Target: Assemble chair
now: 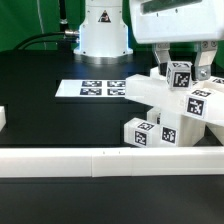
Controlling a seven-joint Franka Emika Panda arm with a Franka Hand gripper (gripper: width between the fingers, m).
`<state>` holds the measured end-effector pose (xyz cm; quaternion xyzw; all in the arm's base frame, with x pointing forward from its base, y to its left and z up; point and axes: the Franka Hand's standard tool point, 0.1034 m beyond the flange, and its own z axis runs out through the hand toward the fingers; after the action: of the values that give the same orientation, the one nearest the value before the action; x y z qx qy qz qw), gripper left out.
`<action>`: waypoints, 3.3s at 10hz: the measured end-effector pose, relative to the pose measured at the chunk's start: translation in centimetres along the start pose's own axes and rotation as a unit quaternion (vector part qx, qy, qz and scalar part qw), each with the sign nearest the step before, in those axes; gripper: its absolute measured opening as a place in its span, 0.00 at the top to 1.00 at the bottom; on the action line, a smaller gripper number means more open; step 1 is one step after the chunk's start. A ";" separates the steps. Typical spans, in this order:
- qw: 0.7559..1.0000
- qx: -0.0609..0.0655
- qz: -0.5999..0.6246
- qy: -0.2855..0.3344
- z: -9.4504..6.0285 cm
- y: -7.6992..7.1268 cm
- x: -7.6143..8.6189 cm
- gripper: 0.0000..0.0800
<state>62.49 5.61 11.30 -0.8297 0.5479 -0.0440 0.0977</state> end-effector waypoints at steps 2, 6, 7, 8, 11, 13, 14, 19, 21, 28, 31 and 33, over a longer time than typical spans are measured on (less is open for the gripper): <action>0.994 -0.017 -0.107 -0.004 -0.2 0.1 -0.1 0.19; 0.955 -0.034 -0.295 -0.005 -0.6 -0.3 0.0 0.19; 0.944 -0.040 -0.329 -0.004 -0.6 -0.3 0.0 0.19; 0.909 -0.060 -0.413 -0.002 -0.6 0.0 0.1 0.19; 0.851 -0.071 -0.520 -0.004 -0.5 0.1 0.3 0.19; 0.835 -0.070 -0.546 -0.006 -0.5 0.0 0.3 0.19; 0.835 -0.070 -0.546 -0.005 -0.5 0.0 0.3 0.33; 0.842 -0.070 -0.534 -0.004 -0.5 0.1 0.3 0.64; 0.894 -0.067 -0.442 0.005 -0.5 0.0 0.1 0.64; 0.988 -0.047 -0.142 0.034 -0.4 -0.3 -0.2 0.64; 0.996 -0.045 -0.075 0.037 -0.3 -0.4 -0.4 0.64; 0.992 -0.046 -0.115 0.035 -0.3 -0.4 -0.3 0.36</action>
Offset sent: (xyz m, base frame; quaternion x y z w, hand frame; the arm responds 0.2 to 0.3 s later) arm 0.0089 -0.0009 0.0123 -0.0754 0.0124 -0.2882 0.9545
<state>62.63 5.98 11.72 -0.8889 0.4531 -0.0586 0.0346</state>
